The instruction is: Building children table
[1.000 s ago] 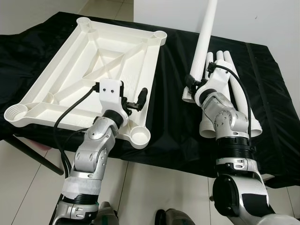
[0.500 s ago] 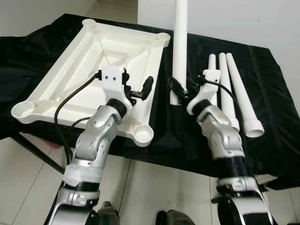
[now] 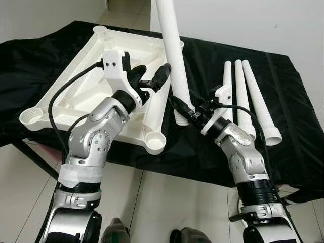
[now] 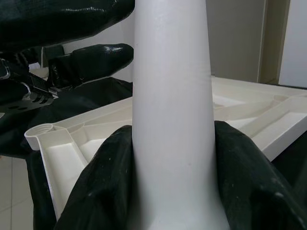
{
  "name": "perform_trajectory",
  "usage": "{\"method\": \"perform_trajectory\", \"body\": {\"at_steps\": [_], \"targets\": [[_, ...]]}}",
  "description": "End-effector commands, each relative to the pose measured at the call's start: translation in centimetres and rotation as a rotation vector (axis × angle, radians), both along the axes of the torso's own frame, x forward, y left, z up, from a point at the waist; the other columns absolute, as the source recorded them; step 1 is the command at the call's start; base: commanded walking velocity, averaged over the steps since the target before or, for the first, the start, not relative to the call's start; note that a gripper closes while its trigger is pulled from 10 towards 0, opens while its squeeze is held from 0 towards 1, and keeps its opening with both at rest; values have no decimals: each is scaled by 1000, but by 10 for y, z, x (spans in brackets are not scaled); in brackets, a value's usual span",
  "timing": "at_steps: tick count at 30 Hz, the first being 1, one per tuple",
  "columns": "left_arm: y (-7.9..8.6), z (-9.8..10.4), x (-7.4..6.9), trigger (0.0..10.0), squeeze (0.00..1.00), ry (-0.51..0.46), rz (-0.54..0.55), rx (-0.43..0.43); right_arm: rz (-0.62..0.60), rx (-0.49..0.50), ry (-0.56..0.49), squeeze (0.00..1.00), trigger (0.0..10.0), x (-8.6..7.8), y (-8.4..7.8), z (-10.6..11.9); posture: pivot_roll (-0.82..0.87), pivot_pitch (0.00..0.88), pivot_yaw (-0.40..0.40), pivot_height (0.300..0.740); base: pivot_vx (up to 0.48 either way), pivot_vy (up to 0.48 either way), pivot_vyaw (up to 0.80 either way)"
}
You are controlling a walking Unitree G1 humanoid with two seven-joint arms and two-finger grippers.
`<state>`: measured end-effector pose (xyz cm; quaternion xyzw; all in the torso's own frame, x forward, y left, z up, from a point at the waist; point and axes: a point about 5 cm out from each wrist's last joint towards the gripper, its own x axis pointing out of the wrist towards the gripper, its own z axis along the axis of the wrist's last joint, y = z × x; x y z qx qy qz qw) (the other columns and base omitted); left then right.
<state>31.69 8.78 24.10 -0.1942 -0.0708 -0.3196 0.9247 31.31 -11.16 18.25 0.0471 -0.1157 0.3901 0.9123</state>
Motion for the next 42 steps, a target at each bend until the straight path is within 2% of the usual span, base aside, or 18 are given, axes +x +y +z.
{"method": "perform_trajectory", "body": {"at_steps": [1, 3, 8, 15, 24, 26, 31, 33, 35, 38, 42], "targets": [[-19, 10, -19, 10000, 0, -180, -413, 19, 87, -24, -39, 0, 10000, -5, 12, 2, 43, 0, 7, 740, 0, 0, 0], [-22, 13, -24, 10000, 0, -190, -480, 10, 93, -60, -43, 0, 10000, -5, 14, -3, 43, 0, 9, 740, 0, 0, 0], [-22, 15, -25, 10000, 0, -184, -497, -6, 98, -64, -38, 0, 10000, -4, 14, -5, 41, 0, 13, 740, 0, 0, 0], [-18, 22, -29, 10000, 0, -188, -544, -76, 79, -60, -22, 0, 10000, -2, 12, -9, 37, 0, 18, 740, 0, 0, 0], [-18, 19, -38, 10000, 0, -186, -607, -75, 49, -51, -14, 0, 10000, 2, 10, -11, 29, 0, 18, 740, 0, 0, 0], [-19, 16, -29, 10000, 0, -145, -544, -52, 70, -61, -37, 0, 10000, -1, 12, -11, 31, 0, 16, 740, 0, 0, 0], [-19, 14, -22, 10000, 0, -107, -493, -36, 97, -84, -61, 0, 10000, -4, 15, -12, 34, 0, 14, 740, 0, 0, 0], [-17, 14, -11, 10000, 0, -13, -452, -60, 115, -110, -62, 0, 10000, -7, 16, -15, 34, 0, 14, 740, 0, 0, 0], [-17, 14, -11, 10000, 0, -13, -452, -60, 115, -110, -62, 0, 10000, -7, 16, -15, 34, 0, 14, 740, 0, 0, 0], [-12, 16, -4, 10000, 0, 30, -411, -65, 121, -120, -58, 0, 10000, -7, 16, -17, 37, 0, 10, 740, 0, 0, 0], [-2, 19, 9, 10000, 0, 44, -311, -24, 126, -131, -55, 0, 10000, -7, 15, -20, 40, 0, 6, 740, 0, 0, 0]]}}
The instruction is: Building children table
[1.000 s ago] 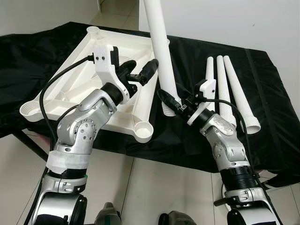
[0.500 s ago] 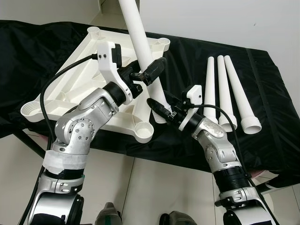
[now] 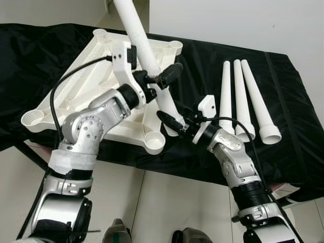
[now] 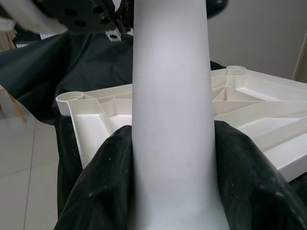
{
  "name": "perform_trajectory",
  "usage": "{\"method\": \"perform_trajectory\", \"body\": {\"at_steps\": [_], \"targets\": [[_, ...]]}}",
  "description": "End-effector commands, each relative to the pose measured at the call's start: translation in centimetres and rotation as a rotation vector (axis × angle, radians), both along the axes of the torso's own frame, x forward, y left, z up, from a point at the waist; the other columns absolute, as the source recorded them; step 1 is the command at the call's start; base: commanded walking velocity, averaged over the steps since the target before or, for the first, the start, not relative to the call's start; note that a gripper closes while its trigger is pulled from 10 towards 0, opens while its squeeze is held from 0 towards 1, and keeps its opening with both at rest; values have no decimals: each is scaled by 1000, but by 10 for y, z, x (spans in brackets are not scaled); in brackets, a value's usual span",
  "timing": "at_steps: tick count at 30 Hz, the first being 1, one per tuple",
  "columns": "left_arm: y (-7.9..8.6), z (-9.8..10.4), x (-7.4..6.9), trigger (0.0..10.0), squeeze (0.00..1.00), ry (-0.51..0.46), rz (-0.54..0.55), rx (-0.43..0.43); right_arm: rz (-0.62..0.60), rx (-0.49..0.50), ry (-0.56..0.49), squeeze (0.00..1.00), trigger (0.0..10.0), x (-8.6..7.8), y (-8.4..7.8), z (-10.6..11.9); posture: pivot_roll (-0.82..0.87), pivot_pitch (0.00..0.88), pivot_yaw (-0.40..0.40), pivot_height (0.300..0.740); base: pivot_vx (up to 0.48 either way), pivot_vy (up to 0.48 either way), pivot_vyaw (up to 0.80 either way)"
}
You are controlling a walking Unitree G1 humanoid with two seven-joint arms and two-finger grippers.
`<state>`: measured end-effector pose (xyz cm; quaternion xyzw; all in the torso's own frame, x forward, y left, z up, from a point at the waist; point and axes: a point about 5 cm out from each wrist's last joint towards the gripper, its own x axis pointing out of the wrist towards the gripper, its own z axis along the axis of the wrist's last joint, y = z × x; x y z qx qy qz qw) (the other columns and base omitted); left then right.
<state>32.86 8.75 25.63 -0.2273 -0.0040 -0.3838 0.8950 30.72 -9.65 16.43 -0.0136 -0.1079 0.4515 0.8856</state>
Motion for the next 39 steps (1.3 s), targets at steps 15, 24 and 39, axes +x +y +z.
{"method": "perform_trajectory", "body": {"at_steps": [15, 24, 39], "targets": [[8, 7, 3, 0, 0, -90, -62, -26, -22, -16, -16, 0, 10000, 1, -2, -3, 36, 0, 6, 740, 0, 0, 0], [5, 9, 9, 10000, 0, -81, -23, 3, -83, -25, 22, 855, 10000, 10, -6, -2, 27, 0, 3, 740, 0, 0, 0], [-31, 32, 10, 10000, 0, -173, 120, 222, -252, -74, 1, 0, 10000, 33, 4, 23, 12, 0, -22, 740, 0, 0, 0]]}}
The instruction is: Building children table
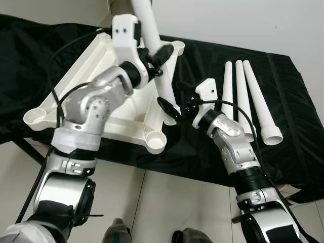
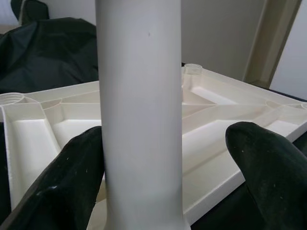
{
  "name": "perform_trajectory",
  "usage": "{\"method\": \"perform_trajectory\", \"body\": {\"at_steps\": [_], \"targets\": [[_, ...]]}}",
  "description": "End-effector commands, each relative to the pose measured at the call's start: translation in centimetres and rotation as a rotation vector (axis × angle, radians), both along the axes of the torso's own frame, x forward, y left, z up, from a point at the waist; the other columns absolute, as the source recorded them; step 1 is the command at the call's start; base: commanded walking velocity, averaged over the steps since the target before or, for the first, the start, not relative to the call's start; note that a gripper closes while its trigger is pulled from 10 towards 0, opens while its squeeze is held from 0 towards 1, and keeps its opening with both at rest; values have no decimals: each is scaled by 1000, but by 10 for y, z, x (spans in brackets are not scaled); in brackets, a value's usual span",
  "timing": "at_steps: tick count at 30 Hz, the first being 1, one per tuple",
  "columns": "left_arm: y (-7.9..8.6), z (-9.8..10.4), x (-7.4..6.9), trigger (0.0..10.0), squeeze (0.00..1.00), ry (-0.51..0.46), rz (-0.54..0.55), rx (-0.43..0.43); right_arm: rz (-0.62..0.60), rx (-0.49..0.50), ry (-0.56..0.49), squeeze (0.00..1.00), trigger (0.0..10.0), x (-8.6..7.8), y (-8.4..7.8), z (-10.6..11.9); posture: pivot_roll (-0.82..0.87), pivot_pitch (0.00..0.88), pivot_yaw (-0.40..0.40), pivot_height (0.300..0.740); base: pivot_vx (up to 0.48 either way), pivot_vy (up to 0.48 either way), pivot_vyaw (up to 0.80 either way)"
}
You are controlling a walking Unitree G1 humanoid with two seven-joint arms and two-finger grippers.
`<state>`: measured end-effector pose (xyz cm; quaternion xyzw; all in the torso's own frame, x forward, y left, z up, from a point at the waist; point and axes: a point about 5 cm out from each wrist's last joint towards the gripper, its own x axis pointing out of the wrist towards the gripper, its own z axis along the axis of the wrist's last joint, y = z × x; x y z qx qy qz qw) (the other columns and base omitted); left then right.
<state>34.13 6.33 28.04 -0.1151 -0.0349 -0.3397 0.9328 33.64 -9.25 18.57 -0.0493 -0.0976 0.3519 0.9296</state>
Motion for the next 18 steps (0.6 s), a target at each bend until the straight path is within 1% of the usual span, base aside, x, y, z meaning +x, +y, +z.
{"method": "perform_trajectory", "body": {"at_steps": [1, 2, 4, 5, 8, 10, 12, 18], "targets": [[-11, 9, -3, 10000, 0, -77, -3, 66, -45, -35, 13, 0, 10000, 6, 2, 2, 6, 0, -28, 740, 0, 0, 0], [-11, 9, -3, 10000, 0, -77, -3, 66, -45, -35, 13, 0, 10000, 6, 2, 2, 6, 0, -28, 740, 0, 0, 0], [-18, 10, -5, 10000, 0, -134, 9, 127, -100, -62, 13, 0, 10000, 12, 3, 5, -3, 0, -35, 740, 0, 0, 0], [-22, 12, -5, 10000, 0, -155, 21, 130, -140, -70, 27, 0, 10000, 17, 3, 6, -7, 0, -34, 740, 0, 0, 0], [-24, 14, -5, 10000, 0, -167, 30, 127, -164, -74, 37, 0, 10000, 19, 4, 6, -7, 0, -34, 740, 0, 0, 0], [-29, 19, -6, 10000, 0, -192, 51, 137, -196, -104, 12, 0, 10000, 21, 6, 8, -6, 0, -27, 740, 0, 0, 0], [-34, 24, -8, 10000, 0, -205, 57, 126, -212, -122, -1, 0, 10000, 21, 9, 8, -4, 0, -24, 740, 0, 0, 0], [-42, 29, -10, 10000, 0, -214, 61, 113, -226, -135, -12, 0, 10000, 21, 15, 8, -4, 0, -23, 740, 0, 0, 0]]}}
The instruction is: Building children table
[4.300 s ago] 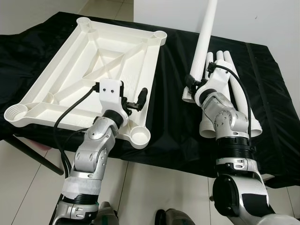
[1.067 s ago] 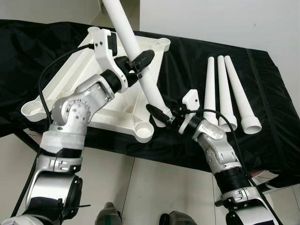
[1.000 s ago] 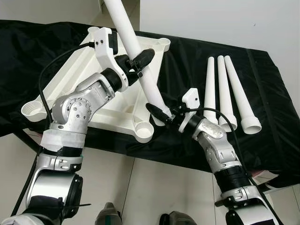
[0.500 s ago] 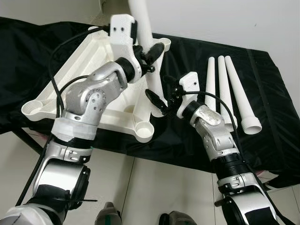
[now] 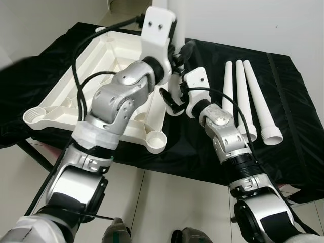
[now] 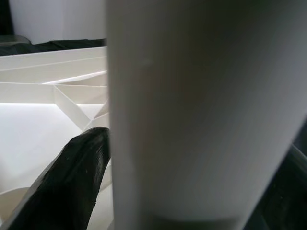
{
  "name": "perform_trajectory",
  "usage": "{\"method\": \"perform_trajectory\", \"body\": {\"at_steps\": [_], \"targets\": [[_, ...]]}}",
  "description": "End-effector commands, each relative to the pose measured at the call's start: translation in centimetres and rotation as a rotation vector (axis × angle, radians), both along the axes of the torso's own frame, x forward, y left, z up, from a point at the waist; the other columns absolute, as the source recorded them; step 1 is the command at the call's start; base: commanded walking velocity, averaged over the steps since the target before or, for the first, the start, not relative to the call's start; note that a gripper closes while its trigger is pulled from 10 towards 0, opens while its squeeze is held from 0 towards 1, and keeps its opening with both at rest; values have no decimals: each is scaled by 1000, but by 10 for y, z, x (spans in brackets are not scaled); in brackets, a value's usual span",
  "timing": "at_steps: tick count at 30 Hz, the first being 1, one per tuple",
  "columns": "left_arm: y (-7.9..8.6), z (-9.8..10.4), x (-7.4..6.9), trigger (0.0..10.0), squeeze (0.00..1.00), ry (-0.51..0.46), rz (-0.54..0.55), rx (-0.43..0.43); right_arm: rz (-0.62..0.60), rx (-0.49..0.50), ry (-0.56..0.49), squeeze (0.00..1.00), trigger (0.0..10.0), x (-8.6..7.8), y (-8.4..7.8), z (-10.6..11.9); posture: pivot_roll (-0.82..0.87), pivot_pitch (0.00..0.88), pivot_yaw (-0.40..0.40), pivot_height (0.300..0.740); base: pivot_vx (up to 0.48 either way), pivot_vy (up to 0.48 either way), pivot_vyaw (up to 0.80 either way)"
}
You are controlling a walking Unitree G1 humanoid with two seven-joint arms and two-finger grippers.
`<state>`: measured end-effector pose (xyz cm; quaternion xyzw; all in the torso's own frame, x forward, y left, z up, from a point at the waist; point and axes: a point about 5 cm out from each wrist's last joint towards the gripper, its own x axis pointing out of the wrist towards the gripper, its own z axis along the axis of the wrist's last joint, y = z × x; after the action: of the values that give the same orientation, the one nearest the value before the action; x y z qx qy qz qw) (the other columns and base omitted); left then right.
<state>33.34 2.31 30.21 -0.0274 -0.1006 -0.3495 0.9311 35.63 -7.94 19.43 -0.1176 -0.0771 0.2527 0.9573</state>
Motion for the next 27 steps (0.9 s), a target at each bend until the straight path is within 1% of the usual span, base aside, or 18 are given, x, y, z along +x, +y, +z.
{"method": "perform_trajectory", "body": {"at_steps": [1, 2, 3, 4, 5, 6, 7, 8, 9, 10, 11, 12, 13, 14, 15, 17, 18, 27], "targets": [[-2, 7, -2, 10000, 0, -33, 56, -12, -7, -15, 4, 0, 10000, 1, 2, 0, -4, 0, -23, 740, 0, 0, 0], [-2, 7, -2, 10000, 0, -33, 56, -12, -7, -15, 4, 0, 10000, 1, 2, 0, -4, 0, -23, 740, 0, 0, 0], [-3, 7, -2, 10000, 0, -34, 54, -14, -9, -12, 3, 0, 6824, 0, 3, 1, -3, 0, -22, 740, 0, 0, 0], [-3, 7, -2, 10000, 0, -34, 54, -14, -9, -12, 3, 0, 6824, 0, 3, 1, -3, 0, -22, 740, 0, 0, 0], [-6, 8, -3, 10000, 0, -37, 46, -17, -14, -9, 1, 0, 4392, 1, 2, 1, -2, 0, -21, 740, 0, 0, 0], [-6, 8, -3, 10000, 0, -37, 46, -17, -14, -9, 1, 0, 4392, 1, 2, 1, -2, 0, -21, 740, 0, 0, 0], [-8, 9, -4, 10000, 0, -43, 42, -17, -19, -7, 2, 0, 3843, 1, 2, 2, -2, 0, -21, 740, 0, 0, 0], [-8, 9, -4, 10000, 0, -43, 42, -17, -19, -7, 2, 0, 3843, 1, 2, 2, -2, 0, -21, 740, 0, 0, 0], [-9, 9, -4, 10000, 0, -48, 40, -13, -26, -5, -3, 0, 2353, 2, 1, 3, -2, 0, -17, 740, 0, 0, 0], [-10, 9, -4, 10000, 0, -51, 38, -10, -30, -4, -7, 0, 2353, 2, 1, 4, -2, 0, -17, 740, 0, 0, 0], [-11, 9, -4, 10000, 0, -53, 39, -10, -38, -1, -10, 0, 3529, 3, 1, 6, -2, 0, -15, 740, 0, 0, 0], [-11, 9, -4, 10000, 0, -54, 39, -9, -44, 5, -14, 0, 3647, 4, 1, 8, -1, 0, -15, 740, 0, 0, 0], [-11, 9, -4, 10000, 0, -56, 38, -9, -47, 11, -15, 0, 4353, 4, 1, 9, 0, 0, -13, 740, 0, 0, 0], [-11, 9, -4, 10000, 0, -56, 38, -9, -47, 11, -15, 0, 4353, 4, 1, 9, 0, 0, -13, 740, 0, 0, 0], [-12, 10, -4, 10000, 0, -56, 38, -9, -50, 14, -17, 0, 5176, 4, 1, 10, 0, 0, -13, 740, 0, 0, 0], [-12, 10, -4, 10000, 0, -56, 38, -9, -50, 14, -17, 0, 5176, 4, 1, 10, 0, 0, -13, 740, 0, 0, 0], [-12, 10, -4, 10000, 0, -57, 38, -8, -54, 16, -14, 0, 10000, 4, 1, 10, 1, 0, -13, 740, 0, 0, 0], [-13, 10, -4, 10000, 0, -64, 38, 4, -66, 7, -1, 0, 10000, 5, 3, 7, 10, 0, -9, 740, 0, 0, 0]]}}
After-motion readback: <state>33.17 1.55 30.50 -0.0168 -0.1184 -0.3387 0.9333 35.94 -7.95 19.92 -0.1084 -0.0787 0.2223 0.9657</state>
